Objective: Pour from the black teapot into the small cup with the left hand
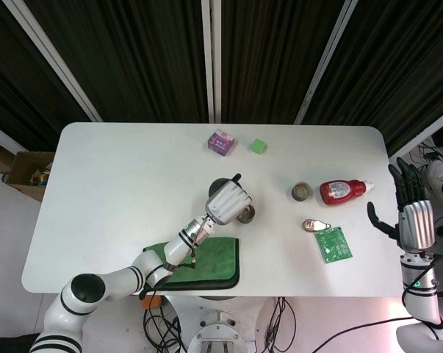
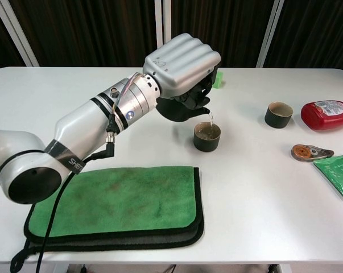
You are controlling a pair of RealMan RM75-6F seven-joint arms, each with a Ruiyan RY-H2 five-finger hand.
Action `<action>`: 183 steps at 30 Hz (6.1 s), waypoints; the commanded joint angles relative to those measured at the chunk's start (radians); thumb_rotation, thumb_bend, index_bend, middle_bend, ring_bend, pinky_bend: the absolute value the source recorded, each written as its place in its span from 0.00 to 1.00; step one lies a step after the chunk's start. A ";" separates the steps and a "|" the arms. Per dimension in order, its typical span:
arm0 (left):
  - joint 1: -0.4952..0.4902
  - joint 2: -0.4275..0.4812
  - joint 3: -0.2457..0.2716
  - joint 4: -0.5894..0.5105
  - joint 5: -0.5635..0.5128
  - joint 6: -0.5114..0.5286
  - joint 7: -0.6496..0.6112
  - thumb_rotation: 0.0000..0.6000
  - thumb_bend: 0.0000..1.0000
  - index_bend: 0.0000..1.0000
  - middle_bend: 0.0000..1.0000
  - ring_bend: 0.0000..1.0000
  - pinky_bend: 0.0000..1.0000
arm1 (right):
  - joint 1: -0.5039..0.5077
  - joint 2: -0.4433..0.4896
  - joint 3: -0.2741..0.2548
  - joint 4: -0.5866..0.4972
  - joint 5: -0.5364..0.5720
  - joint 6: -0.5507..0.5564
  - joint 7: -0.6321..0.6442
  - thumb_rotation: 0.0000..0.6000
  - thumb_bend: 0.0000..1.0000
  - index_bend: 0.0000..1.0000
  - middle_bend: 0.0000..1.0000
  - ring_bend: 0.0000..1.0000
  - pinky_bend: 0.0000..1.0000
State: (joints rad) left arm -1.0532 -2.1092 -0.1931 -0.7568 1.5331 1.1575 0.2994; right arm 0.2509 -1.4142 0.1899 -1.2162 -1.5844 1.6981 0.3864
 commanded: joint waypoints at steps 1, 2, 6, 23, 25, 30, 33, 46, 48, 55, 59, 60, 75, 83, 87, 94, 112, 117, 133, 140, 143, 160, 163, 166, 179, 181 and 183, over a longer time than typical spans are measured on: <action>0.001 -0.001 -0.002 0.001 -0.002 -0.001 0.001 1.00 0.50 1.00 1.00 1.00 0.41 | 0.001 0.003 -0.004 0.002 -0.007 0.001 0.005 1.00 0.36 0.00 0.00 0.00 0.00; 0.002 -0.001 -0.002 0.001 -0.003 -0.001 0.002 1.00 0.50 1.00 1.00 1.00 0.41 | 0.001 0.004 -0.005 0.003 -0.009 0.001 0.007 1.00 0.36 0.00 0.00 0.00 0.00; 0.005 -0.001 -0.006 -0.005 -0.007 0.001 -0.003 1.00 0.50 1.00 1.00 1.00 0.41 | 0.001 0.003 -0.005 0.007 -0.009 0.001 0.010 1.00 0.36 0.00 0.00 0.00 0.00; 0.024 0.010 -0.063 -0.084 -0.078 -0.023 -0.070 1.00 0.50 1.00 1.00 1.00 0.41 | 0.000 0.001 -0.007 0.008 -0.006 0.000 0.003 1.00 0.36 0.00 0.00 0.00 0.00; 0.028 0.012 -0.069 -0.098 -0.088 -0.028 -0.082 1.00 0.50 1.00 1.00 1.00 0.41 | 0.001 0.000 -0.007 0.009 -0.006 -0.001 0.002 1.00 0.36 0.00 0.00 0.00 0.00; 0.040 0.024 -0.094 -0.147 -0.121 -0.037 -0.115 1.00 0.50 1.00 1.00 1.00 0.41 | 0.001 -0.002 -0.007 0.011 -0.005 -0.003 0.001 1.00 0.36 0.00 0.00 0.00 0.00; 0.048 0.034 -0.113 -0.178 -0.140 -0.037 -0.133 1.00 0.50 1.00 1.00 1.00 0.41 | 0.001 -0.002 -0.008 0.011 -0.005 -0.004 0.000 1.00 0.36 0.00 0.00 0.00 0.00; 0.181 0.204 -0.177 -0.376 -0.267 -0.025 -0.257 1.00 0.50 1.00 1.00 1.00 0.41 | 0.009 -0.002 -0.009 0.005 -0.009 -0.012 -0.012 1.00 0.36 0.00 0.00 0.00 0.00; 0.208 0.236 -0.166 -0.386 -0.269 -0.020 -0.281 1.00 0.50 1.00 1.00 1.00 0.41 | 0.010 -0.003 -0.011 0.004 -0.010 -0.015 -0.016 1.00 0.36 0.00 0.00 0.00 0.00; 0.269 0.280 -0.131 -0.371 -0.249 0.013 -0.368 1.00 0.50 1.00 1.00 1.00 0.41 | 0.016 -0.005 -0.014 -0.009 -0.019 -0.018 -0.035 1.00 0.36 0.00 0.00 0.00 0.00; 0.290 0.259 -0.096 -0.315 -0.228 0.028 -0.404 1.00 0.50 1.00 1.00 1.00 0.41 | 0.021 -0.002 -0.015 -0.023 -0.026 -0.019 -0.049 1.00 0.36 0.00 0.00 0.00 0.00; 0.293 0.251 -0.090 -0.298 -0.224 0.032 -0.412 1.00 0.50 1.00 1.00 1.00 0.41 | 0.022 -0.002 -0.015 -0.026 -0.027 -0.019 -0.052 1.00 0.36 0.00 0.00 0.00 0.00; 0.283 0.084 -0.016 0.026 -0.142 0.054 -0.474 1.00 0.50 1.00 1.00 1.00 0.41 | 0.017 0.002 -0.020 -0.033 -0.021 -0.024 -0.061 1.00 0.36 0.00 0.00 0.00 0.00; 0.280 0.028 -0.011 0.137 -0.137 0.035 -0.541 1.00 0.50 1.00 1.00 1.00 0.41 | 0.014 0.002 -0.020 -0.025 -0.015 -0.024 -0.052 1.00 0.36 0.00 0.00 0.00 0.00; 0.280 0.008 -0.007 0.176 -0.135 0.024 -0.561 1.00 0.50 1.00 1.00 1.00 0.41 | 0.013 0.001 -0.020 -0.025 -0.016 -0.023 -0.051 1.00 0.36 0.00 0.00 0.00 0.00; 0.276 -0.018 -0.004 0.226 -0.130 0.015 -0.585 1.00 0.49 1.00 1.00 1.00 0.41 | 0.011 0.007 -0.020 -0.031 -0.016 -0.022 -0.055 1.00 0.36 0.00 0.00 0.00 0.00; 0.276 -0.033 -0.001 0.278 -0.122 0.007 -0.644 1.00 0.27 1.00 1.00 1.00 0.41 | 0.014 0.002 -0.020 -0.031 -0.016 -0.029 -0.062 1.00 0.36 0.00 0.00 0.00 0.00; 0.276 -0.034 -0.001 0.283 -0.123 -0.002 -0.653 1.00 0.24 1.00 1.00 1.00 0.41 | 0.014 0.002 -0.020 -0.032 -0.016 -0.029 -0.064 1.00 0.36 0.00 0.00 0.00 0.00; 0.275 -0.029 0.004 0.294 -0.112 0.006 -0.698 0.74 0.08 1.00 1.00 1.00 0.43 | 0.016 0.001 -0.020 -0.035 -0.018 -0.029 -0.069 1.00 0.36 0.00 0.00 0.00 0.00; 0.276 -0.028 0.017 0.303 -0.099 0.010 -0.708 0.47 0.07 1.00 1.00 0.98 0.43 | 0.016 0.003 -0.020 -0.038 -0.019 -0.028 -0.072 1.00 0.36 0.00 0.00 0.00 0.00; 0.276 -0.027 0.022 0.306 -0.095 0.010 -0.709 0.43 0.07 0.98 1.00 0.97 0.43 | 0.016 0.002 -0.020 -0.039 -0.019 -0.029 -0.072 1.00 0.36 0.00 0.00 0.00 0.00; 0.267 -0.041 0.032 0.335 -0.082 0.013 -0.729 0.26 0.08 0.84 0.88 0.80 0.44 | 0.011 0.005 -0.020 -0.036 -0.015 -0.027 -0.067 1.00 0.36 0.00 0.00 0.00 0.00; 0.265 -0.043 0.032 0.342 -0.081 0.018 -0.733 0.26 0.08 0.80 0.86 0.71 0.44 | 0.011 0.005 -0.020 -0.034 -0.014 -0.027 -0.066 1.00 0.36 0.00 0.00 0.00 0.00; 0.263 -0.042 0.034 0.346 -0.077 0.025 -0.739 0.25 0.08 0.73 0.79 0.65 0.43 | 0.011 0.004 -0.020 -0.034 -0.015 -0.027 -0.065 1.00 0.36 0.00 0.00 0.00 0.00; 0.262 -0.036 0.038 0.354 -0.071 0.042 -0.738 0.24 0.08 0.51 0.53 0.47 0.39 | 0.013 0.007 -0.019 -0.041 -0.019 -0.026 -0.071 1.00 0.36 0.00 0.00 0.00 0.00; 0.260 -0.034 0.038 0.357 -0.070 0.047 -0.733 0.24 0.08 0.45 0.51 0.45 0.36 | 0.014 0.007 -0.019 -0.043 -0.020 -0.025 -0.073 1.00 0.36 0.00 0.00 0.00 0.00; 0.258 -0.033 0.039 0.366 -0.067 0.055 -0.718 0.24 0.08 0.37 0.48 0.43 0.35 | 0.014 0.007 -0.019 -0.045 -0.020 -0.026 -0.075 1.00 0.36 0.00 0.00 0.00 0.00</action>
State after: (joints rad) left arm -0.7934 -2.1435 -0.1550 -0.3966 1.4639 1.2071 -0.4267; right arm 0.2648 -1.4071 0.1710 -1.2610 -1.6047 1.6724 0.3120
